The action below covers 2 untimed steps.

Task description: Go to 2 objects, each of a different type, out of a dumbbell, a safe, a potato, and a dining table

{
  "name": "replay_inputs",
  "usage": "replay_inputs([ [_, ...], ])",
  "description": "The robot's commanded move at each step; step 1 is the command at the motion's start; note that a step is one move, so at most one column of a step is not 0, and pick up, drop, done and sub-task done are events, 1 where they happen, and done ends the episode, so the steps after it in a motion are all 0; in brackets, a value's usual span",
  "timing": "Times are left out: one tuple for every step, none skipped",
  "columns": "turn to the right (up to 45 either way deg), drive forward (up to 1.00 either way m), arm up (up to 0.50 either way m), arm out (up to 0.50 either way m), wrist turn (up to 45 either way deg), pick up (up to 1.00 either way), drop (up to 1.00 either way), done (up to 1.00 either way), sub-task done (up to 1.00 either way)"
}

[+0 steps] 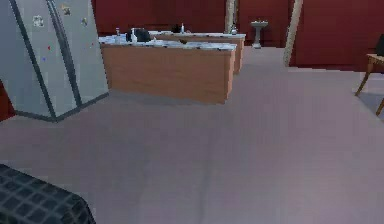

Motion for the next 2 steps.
replay_inputs([
  [9.0,0.00,0.00,0.00,0.0,0.00,0.00,0.00,0.00],
  [0.0,0.45,0.00,0.00,0.0,0.00,0.00,0.00,0.00],
])
